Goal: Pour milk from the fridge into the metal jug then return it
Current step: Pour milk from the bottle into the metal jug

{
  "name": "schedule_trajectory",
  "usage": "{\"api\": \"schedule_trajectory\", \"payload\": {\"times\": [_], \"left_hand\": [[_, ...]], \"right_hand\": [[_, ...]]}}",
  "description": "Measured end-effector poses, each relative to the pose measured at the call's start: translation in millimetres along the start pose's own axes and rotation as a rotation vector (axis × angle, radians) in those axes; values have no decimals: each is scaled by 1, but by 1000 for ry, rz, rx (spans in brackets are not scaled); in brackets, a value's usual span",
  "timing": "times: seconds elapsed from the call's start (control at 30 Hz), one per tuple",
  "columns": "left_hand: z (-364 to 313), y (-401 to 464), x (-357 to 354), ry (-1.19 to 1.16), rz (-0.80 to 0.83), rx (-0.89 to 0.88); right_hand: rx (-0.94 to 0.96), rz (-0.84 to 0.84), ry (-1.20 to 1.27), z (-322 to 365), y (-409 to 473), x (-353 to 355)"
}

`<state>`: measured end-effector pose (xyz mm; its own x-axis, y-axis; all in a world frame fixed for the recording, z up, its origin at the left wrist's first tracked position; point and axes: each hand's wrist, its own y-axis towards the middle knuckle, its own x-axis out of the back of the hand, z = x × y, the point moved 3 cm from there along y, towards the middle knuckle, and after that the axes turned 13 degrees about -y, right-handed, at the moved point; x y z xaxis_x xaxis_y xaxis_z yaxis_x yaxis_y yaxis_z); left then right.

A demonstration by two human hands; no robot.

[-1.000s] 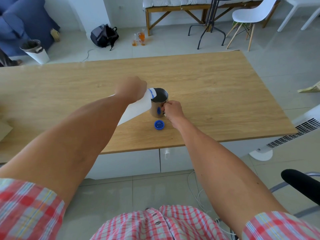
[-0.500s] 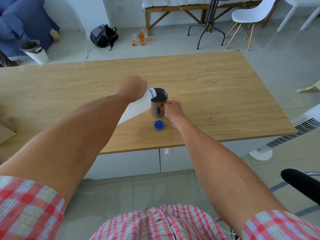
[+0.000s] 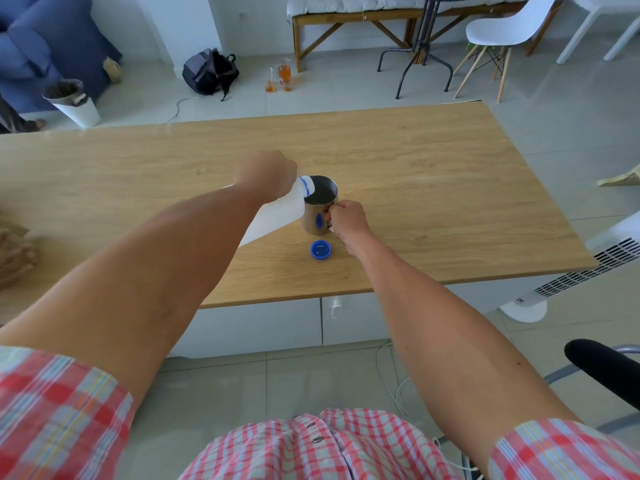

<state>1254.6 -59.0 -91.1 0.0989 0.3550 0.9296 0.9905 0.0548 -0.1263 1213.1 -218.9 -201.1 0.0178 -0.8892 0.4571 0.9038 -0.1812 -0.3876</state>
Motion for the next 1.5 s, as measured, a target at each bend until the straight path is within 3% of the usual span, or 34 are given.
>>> {"api": "schedule_trajectory", "payload": {"times": [1.5], "left_hand": [[1,5,0,12,6,-22]], "right_hand": [[10,-3,38,-3,3,-4]]}}
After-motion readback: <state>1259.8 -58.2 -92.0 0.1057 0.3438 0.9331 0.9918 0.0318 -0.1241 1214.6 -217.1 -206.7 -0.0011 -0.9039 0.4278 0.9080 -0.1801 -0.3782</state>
